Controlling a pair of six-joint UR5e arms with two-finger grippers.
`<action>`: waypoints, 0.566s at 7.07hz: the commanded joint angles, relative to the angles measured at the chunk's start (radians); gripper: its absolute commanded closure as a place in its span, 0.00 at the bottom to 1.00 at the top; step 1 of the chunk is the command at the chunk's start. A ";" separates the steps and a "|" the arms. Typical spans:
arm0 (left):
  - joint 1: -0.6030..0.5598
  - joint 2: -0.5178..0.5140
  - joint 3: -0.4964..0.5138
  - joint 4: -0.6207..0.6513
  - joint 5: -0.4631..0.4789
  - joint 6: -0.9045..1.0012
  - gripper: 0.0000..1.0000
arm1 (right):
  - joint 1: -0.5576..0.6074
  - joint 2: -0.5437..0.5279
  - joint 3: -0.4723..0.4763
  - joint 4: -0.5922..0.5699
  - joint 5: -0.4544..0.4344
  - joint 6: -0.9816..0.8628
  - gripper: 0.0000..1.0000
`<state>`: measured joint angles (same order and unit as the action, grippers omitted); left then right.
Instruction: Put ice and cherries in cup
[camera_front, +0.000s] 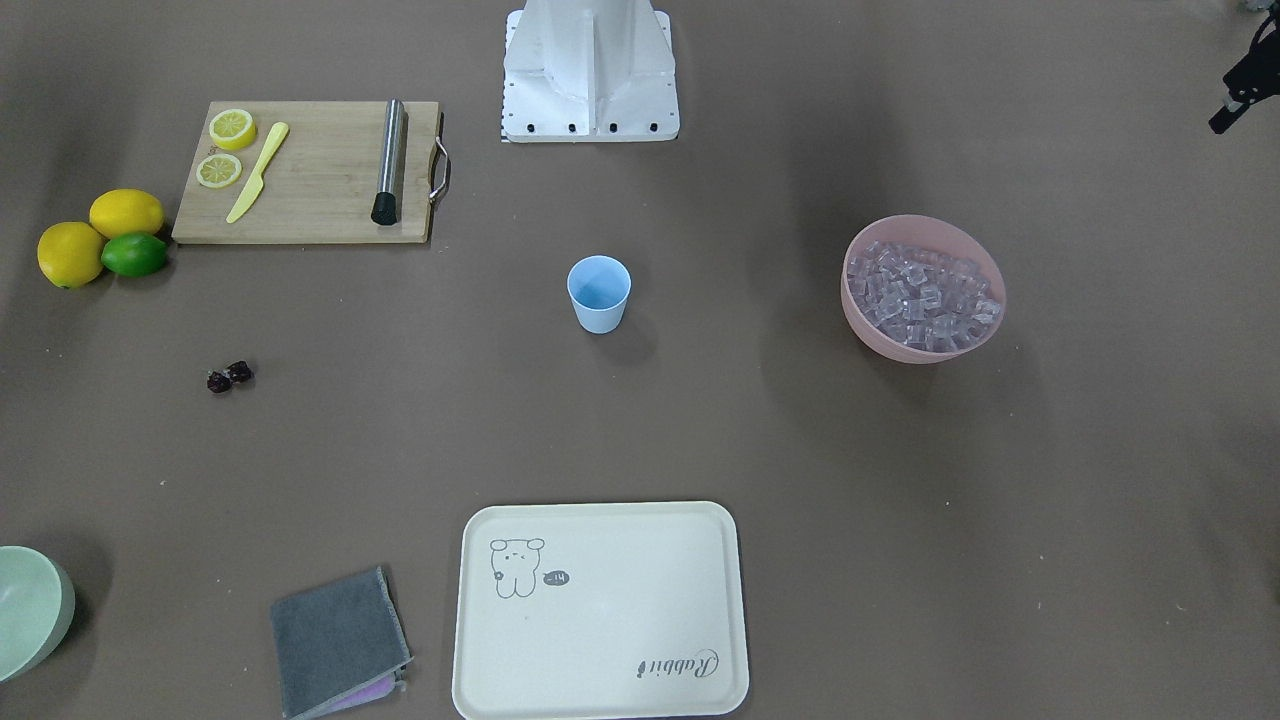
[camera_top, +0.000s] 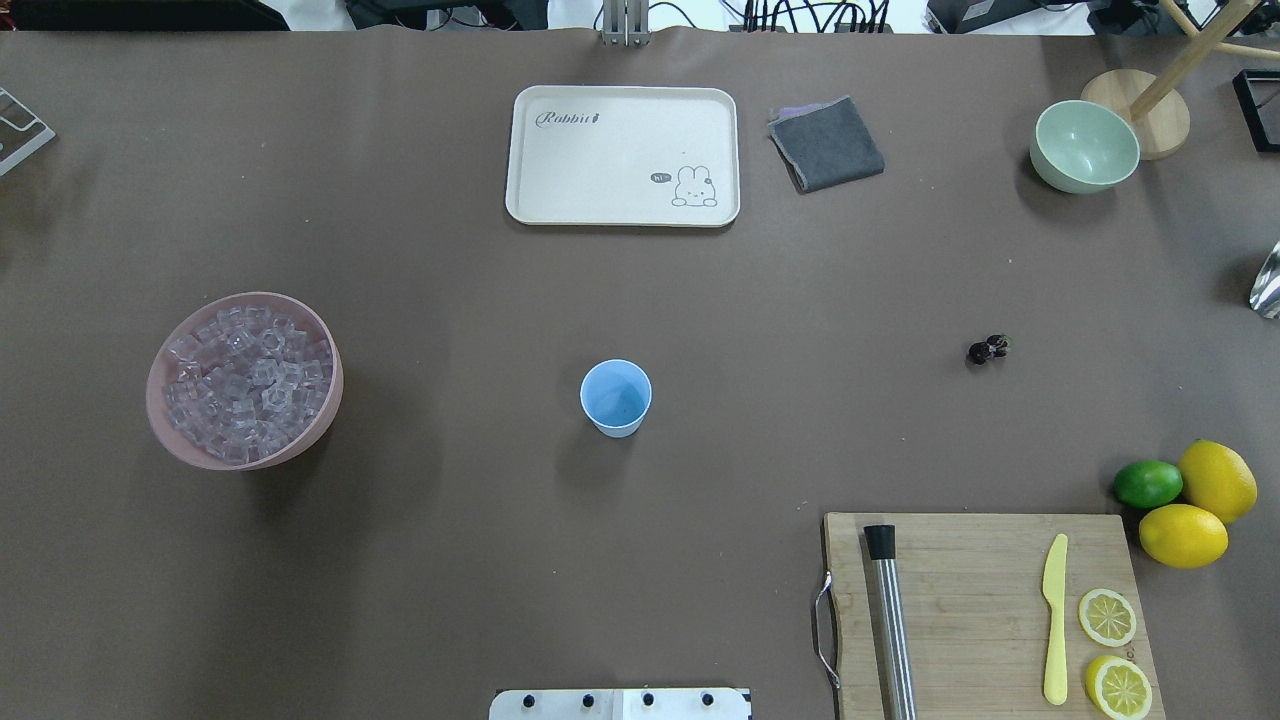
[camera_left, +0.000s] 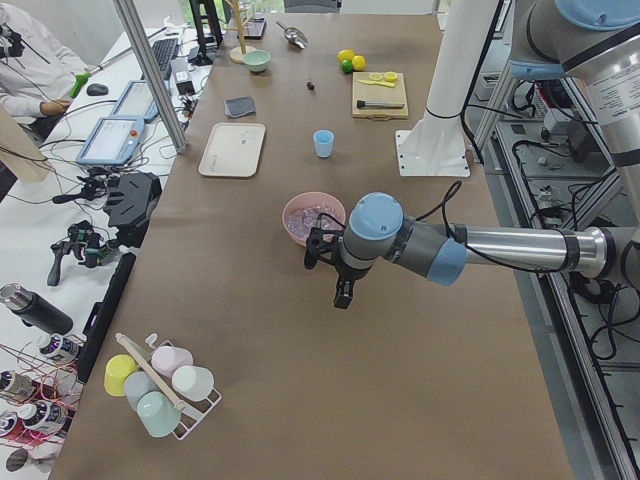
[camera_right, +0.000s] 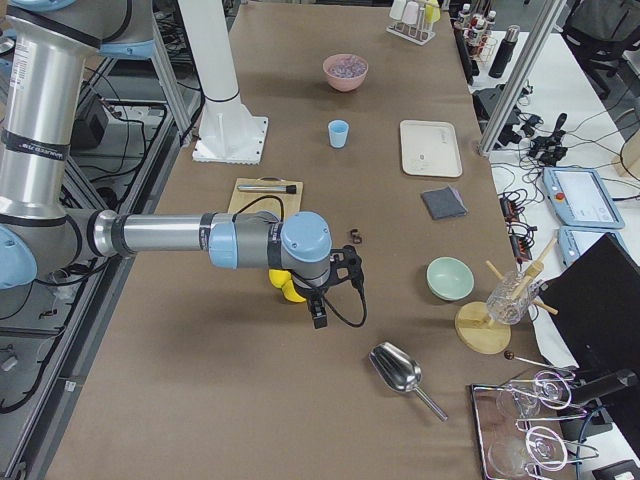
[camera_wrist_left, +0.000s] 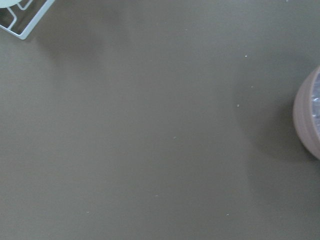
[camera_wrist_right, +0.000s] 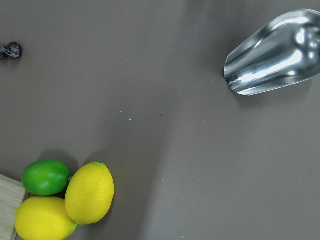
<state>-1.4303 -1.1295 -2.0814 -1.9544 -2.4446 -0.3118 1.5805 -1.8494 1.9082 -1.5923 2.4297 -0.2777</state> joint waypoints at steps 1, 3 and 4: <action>0.188 -0.132 -0.063 0.000 0.005 -0.324 0.03 | -0.001 -0.002 0.002 0.002 0.005 -0.002 0.00; 0.438 -0.254 -0.078 0.002 0.181 -0.623 0.03 | -0.001 -0.002 0.003 0.002 0.005 0.003 0.00; 0.515 -0.306 -0.069 0.011 0.252 -0.677 0.03 | -0.001 -0.002 0.003 0.002 0.003 0.003 0.00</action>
<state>-1.0350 -1.3670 -2.1521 -1.9509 -2.2907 -0.8761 1.5800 -1.8518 1.9109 -1.5908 2.4341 -0.2761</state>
